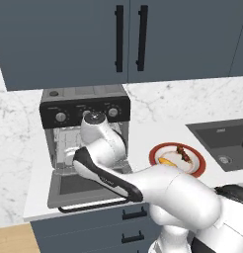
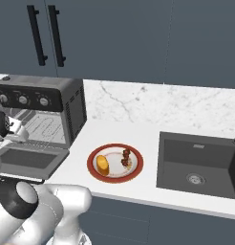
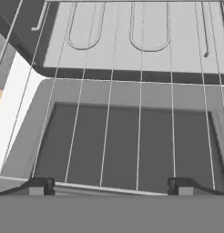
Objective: Pick up the kebab skewer and baguette bread, and place them inside the toaster oven. Close the toaster oven door and start by setting the timer.
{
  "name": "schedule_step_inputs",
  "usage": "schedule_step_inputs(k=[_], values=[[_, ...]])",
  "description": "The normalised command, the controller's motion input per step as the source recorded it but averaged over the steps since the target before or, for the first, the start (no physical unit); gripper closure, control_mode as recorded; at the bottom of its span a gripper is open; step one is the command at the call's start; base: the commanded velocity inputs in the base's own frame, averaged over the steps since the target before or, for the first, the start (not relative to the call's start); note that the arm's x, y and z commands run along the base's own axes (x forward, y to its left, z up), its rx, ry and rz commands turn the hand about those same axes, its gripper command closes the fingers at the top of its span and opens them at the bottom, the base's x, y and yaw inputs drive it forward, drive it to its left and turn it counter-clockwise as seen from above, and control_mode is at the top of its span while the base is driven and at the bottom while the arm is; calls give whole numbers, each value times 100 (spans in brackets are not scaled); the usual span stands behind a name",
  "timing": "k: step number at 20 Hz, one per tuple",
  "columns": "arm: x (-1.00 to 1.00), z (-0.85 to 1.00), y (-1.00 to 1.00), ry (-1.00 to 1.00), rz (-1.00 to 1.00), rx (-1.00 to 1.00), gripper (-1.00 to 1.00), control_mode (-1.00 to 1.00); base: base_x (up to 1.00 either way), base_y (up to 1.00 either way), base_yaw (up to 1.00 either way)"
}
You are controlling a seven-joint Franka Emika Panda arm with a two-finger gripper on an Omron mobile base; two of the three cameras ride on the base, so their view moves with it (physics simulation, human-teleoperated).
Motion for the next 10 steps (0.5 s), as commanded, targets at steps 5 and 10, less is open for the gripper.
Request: schedule_step_inputs(k=[5, 10], values=[[-64, 83, -90, 1, 0, 3, -100, -100, 0, 0, 0], [-48, 25, -100, 1, 0, 0, -100, -100, 0, 0, 0]])
